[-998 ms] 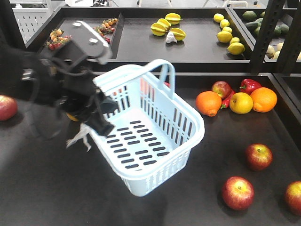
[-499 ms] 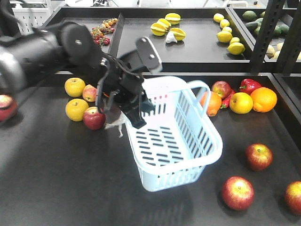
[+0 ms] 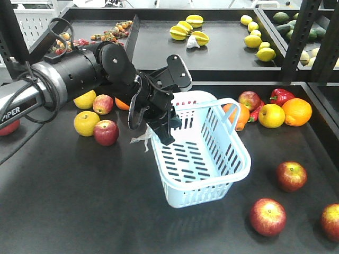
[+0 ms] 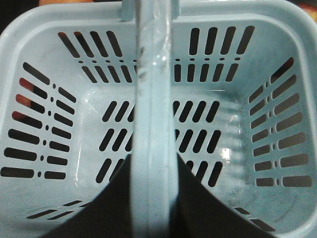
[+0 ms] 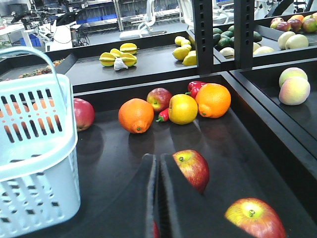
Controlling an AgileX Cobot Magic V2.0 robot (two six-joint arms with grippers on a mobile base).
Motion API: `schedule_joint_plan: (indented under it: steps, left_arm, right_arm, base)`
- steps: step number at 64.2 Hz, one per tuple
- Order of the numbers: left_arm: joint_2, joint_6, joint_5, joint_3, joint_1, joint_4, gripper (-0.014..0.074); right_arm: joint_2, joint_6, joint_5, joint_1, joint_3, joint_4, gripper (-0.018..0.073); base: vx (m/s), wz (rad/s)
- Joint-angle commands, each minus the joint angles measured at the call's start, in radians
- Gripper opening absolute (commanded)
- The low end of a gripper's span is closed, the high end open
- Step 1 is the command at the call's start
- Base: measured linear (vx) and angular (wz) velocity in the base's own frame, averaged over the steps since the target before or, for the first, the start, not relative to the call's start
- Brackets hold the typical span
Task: Pick three apples into basket with both arms
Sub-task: 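Swing the basket over the table and lower it with the left gripper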
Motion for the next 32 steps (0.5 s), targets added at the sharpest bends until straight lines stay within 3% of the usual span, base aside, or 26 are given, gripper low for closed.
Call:
schedule_joint_plan:
  steps: [1,18,32]
  left_arm:
    - [-0.06,0.0,-0.071,-0.042,-0.002,-0.039,-0.0006]
    - [-0.059,-0.001,-0.015,-0.042,-0.002,-0.04,0.0062]
    - [-0.059,-0.018,0.014,-0.042,-0.002,-0.04,0.0276]
  right_arm:
    - [-0.011,-0.005,-0.072,-0.005,0.014,-0.01,-0.0001]
    - [-0.011,-0.005,-0.072,-0.005,0.014,-0.01,-0.0001]
    - [-0.011,-0.005,-0.075,-0.005,0.014,-0.01,-0.0001]
  base:
    - [0.0,0.0]
    - [0.0,0.0]
    - [0.0,0.0]
